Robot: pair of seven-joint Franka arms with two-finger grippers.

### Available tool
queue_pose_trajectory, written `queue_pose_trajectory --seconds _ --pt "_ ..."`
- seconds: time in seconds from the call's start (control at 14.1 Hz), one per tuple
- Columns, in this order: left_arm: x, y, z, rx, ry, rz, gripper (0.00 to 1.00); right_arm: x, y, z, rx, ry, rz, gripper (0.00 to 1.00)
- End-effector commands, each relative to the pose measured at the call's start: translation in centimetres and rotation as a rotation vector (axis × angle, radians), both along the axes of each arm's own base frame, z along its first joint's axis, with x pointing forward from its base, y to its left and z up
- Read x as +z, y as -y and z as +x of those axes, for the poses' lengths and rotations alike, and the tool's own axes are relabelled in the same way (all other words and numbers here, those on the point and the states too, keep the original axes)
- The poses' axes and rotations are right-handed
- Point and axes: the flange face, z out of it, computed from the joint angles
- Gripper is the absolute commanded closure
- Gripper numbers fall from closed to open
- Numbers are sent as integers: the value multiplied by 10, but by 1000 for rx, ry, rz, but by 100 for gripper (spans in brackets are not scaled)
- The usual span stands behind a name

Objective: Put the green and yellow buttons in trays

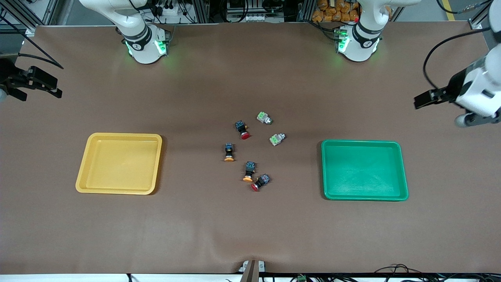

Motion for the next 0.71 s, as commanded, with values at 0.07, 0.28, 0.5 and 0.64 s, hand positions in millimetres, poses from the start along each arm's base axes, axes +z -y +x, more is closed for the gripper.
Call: queue_pose_trajectory --seconds 0.07,0.28,0.5,0.64 --pt "-48 58 17 28 -83 -9 0 1 1 -4 -10 -8 13 0" --pt "-84 120 25 111 -54 26 0 0 2 -5 -10 -12 15 0" --pt "-137 203 24 237 -20 76 0 0 3 -5 -11 -12 15 0" --pt "-171 232 27 294 -3 74 0 0 4 -5 -14 -12 15 0"
